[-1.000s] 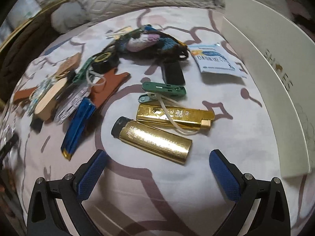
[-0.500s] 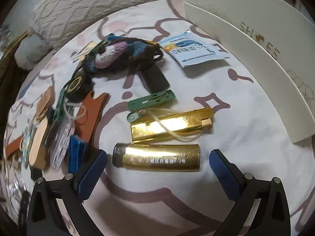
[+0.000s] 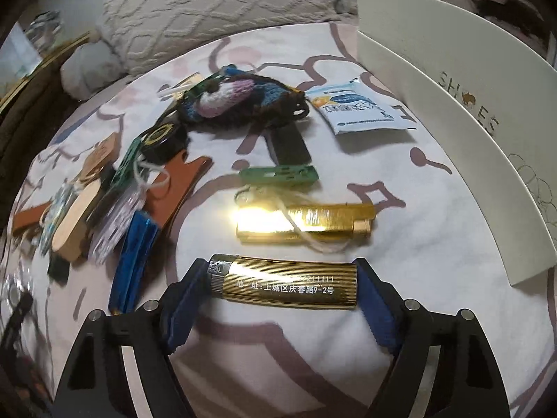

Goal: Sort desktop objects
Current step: 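Lift the gold lighter with the right gripper while the left approaches the wrapped tape roll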

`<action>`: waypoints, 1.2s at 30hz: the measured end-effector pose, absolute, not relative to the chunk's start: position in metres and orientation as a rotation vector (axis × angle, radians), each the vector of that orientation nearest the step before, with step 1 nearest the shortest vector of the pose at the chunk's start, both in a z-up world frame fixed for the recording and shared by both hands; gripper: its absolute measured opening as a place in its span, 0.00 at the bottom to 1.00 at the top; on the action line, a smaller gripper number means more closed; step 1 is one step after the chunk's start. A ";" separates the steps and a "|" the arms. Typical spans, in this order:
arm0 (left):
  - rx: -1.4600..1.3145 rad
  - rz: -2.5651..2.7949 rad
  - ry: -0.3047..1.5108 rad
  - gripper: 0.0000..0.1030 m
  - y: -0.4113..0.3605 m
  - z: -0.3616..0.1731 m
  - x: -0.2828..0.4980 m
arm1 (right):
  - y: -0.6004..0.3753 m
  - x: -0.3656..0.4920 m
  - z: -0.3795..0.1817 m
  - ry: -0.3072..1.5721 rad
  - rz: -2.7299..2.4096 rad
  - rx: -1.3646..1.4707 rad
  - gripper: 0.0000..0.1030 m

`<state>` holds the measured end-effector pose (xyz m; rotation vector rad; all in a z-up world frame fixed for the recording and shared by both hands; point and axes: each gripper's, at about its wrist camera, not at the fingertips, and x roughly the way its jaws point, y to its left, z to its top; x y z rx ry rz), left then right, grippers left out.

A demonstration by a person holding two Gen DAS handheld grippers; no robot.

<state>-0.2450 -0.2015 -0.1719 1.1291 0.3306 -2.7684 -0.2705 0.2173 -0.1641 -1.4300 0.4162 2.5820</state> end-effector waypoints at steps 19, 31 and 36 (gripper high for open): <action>1.119 -2.827 0.530 0.34 -0.210 -0.161 -0.203 | 0.186 -0.201 -0.159 0.215 2.744 -1.482 0.80; 1.225 -2.833 0.575 0.30 -0.180 -0.162 -0.152 | 0.175 -0.173 -0.158 0.185 2.833 -1.537 0.80; 1.248 -2.847 0.611 0.28 -0.167 -0.166 -0.128 | 0.173 -0.161 -0.160 0.147 2.858 -1.547 0.80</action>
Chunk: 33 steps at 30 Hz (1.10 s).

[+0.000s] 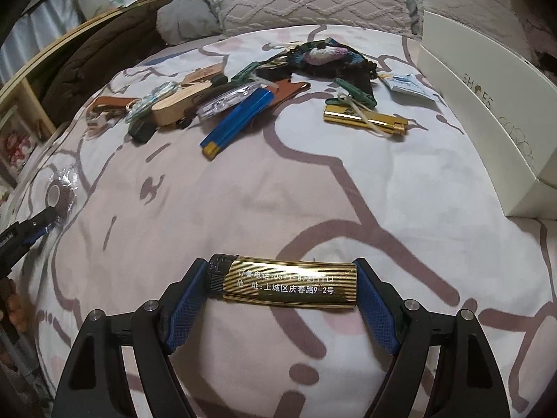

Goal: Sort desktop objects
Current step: 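Lift the gold lighter with the right gripper while the left approaches the wrapped tape roll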

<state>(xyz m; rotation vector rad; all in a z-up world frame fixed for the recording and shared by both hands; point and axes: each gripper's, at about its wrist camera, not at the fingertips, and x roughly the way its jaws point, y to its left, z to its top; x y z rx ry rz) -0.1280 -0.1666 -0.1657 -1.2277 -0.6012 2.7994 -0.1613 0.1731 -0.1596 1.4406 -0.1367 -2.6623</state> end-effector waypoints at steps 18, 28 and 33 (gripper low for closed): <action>-1.235 2.841 -0.445 0.34 -0.144 -0.158 -0.076 | 0.163 -0.136 -0.159 0.006 -2.623 1.428 0.80; -1.191 2.902 -0.227 0.72 -0.132 -0.150 -0.074 | 0.161 -0.121 -0.158 0.025 -2.636 1.423 0.80; -1.150 2.910 -0.103 0.83 -0.123 -0.142 -0.083 | 0.158 -0.110 -0.160 0.085 -2.626 1.386 0.80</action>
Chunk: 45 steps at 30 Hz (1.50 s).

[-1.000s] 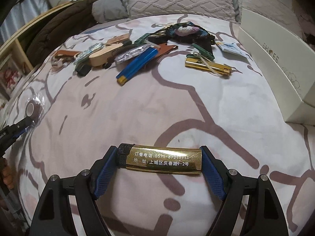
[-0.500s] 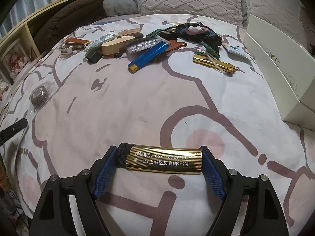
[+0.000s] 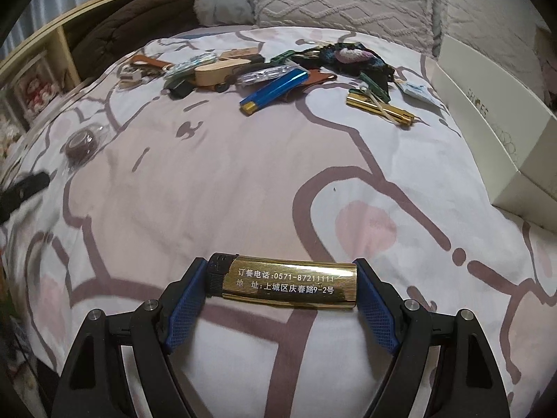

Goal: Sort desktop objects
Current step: 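Lift the gold lighter with the right gripper while the left approaches the wrapped tape roll, then hold the gold lighter in the right gripper while the left hovers over the tape roll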

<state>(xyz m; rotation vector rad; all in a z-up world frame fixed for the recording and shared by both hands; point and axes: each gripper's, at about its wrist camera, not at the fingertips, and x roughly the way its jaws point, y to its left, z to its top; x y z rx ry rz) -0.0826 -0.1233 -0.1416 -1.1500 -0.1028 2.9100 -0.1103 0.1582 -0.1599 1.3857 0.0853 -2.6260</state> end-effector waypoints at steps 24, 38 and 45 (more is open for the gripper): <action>-1.376 2.952 -0.263 0.92 -0.154 -0.163 -0.153 | 0.151 -0.109 -0.167 0.161 -2.642 1.391 0.81; -1.395 2.894 -0.155 0.86 -0.133 -0.170 -0.158 | 0.152 -0.107 -0.167 0.159 -2.656 1.362 0.81; -1.417 2.888 -0.118 0.86 -0.127 -0.178 -0.162 | 0.151 -0.107 -0.167 0.161 -2.657 1.361 0.81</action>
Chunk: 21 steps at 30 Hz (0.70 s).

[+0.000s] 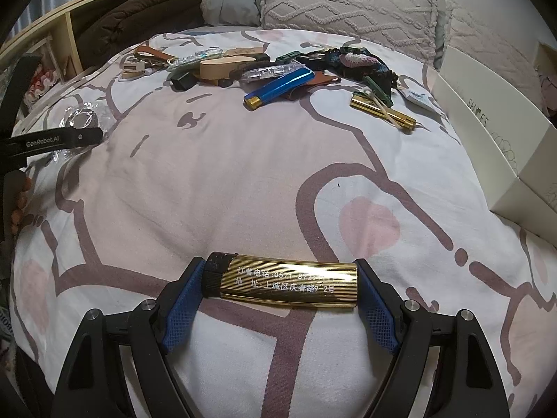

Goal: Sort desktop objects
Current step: 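Hold the gold lighter in the right gripper while the left hovers over the tape roll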

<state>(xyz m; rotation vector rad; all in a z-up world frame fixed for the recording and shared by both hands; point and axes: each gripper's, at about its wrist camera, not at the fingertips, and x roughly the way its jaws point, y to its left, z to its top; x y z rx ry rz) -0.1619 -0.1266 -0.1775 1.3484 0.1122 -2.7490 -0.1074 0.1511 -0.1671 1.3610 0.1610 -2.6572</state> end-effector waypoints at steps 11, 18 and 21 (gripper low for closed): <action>1.372 -2.811 0.092 0.67 -0.116 -0.177 -0.157 | 0.151 -0.108 -0.167 0.169 -2.651 1.371 0.81; 1.389 -2.859 0.131 0.53 -0.110 -0.175 -0.145 | 0.149 -0.114 -0.165 0.198 -2.609 1.405 0.81; 1.390 -2.860 0.150 0.48 -0.110 -0.174 -0.141 | 0.148 -0.116 -0.164 0.219 -2.587 1.416 0.81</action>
